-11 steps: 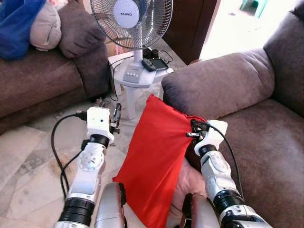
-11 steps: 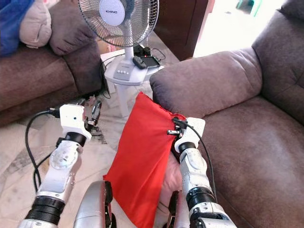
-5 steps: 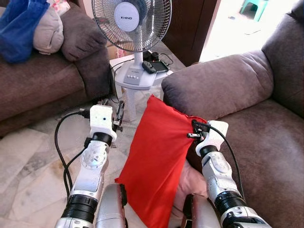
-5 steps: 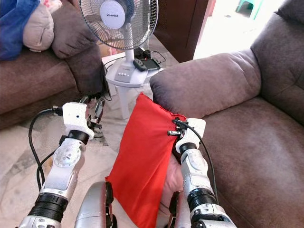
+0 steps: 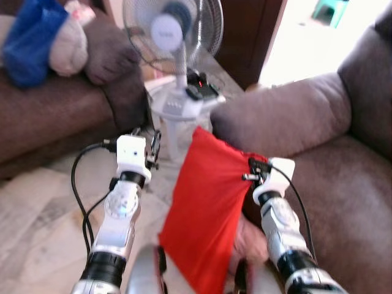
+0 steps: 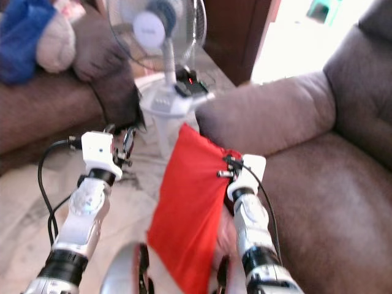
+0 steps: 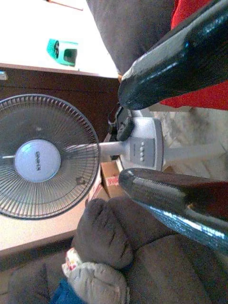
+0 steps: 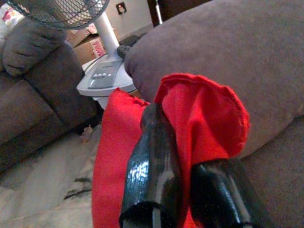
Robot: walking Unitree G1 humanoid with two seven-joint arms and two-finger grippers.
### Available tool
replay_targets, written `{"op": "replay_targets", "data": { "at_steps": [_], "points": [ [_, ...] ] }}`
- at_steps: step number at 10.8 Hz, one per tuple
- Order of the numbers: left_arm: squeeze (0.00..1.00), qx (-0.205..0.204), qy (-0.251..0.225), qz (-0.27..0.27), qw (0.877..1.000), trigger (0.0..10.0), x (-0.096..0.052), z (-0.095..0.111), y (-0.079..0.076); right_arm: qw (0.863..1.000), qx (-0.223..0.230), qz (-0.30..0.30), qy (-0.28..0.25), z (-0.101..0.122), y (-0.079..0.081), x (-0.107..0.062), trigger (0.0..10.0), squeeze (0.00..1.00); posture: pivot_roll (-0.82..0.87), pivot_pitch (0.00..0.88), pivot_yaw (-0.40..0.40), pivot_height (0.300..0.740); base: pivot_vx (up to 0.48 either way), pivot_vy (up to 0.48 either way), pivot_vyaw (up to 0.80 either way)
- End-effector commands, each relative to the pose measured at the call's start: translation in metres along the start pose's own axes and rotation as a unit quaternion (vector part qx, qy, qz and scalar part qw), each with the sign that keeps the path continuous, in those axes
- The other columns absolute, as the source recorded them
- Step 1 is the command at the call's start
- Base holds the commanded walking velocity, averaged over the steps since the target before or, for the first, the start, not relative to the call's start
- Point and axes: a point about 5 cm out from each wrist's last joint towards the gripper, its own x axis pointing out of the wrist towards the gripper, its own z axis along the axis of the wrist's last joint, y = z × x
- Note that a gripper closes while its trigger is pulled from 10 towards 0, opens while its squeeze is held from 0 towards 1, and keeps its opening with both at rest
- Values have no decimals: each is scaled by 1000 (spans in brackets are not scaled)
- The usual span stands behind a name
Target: Move the pillow to the sofa from floor
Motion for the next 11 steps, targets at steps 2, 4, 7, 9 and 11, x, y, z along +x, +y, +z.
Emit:
{"op": "replay_targets", "data": {
  "at_steps": [2, 4, 7, 9, 11],
  "points": [
    [0, 2, -2, -3, 1000, 10000, 0, 0, 0, 996, -15, 4, -92, 39, 0, 8, 10000, 0, 110, 0, -42, 732, 0, 0, 0],
    [0, 3, -2, -1, 1000, 10000, 0, 1, 1, 996, -14, 7, -91, 39, 1, 9, 10000, 0, 114, 0, -44, 740, 0, 0, 0],
    [0, 4, -7, 0, 1000, 10000, 2, 4, 2, 996, -8, 14, -90, 40, 4, 11, 10000, 0, 122, 0, -44, 740, 0, 0, 0],
    [0, 8, -11, 3, 1000, 10000, 3, 6, 6, 995, -5, 17, -96, 44, 6, 12, 10000, 0, 130, 0, -43, 740, 0, 0, 0],
    [0, 12, -19, 9, 1000, 10000, 7, 11, 10, 992, -10, 31, -120, 61, 11, 18, 10000, 0, 131, 0, -43, 740, 0, 0, 0]
  ]
}}
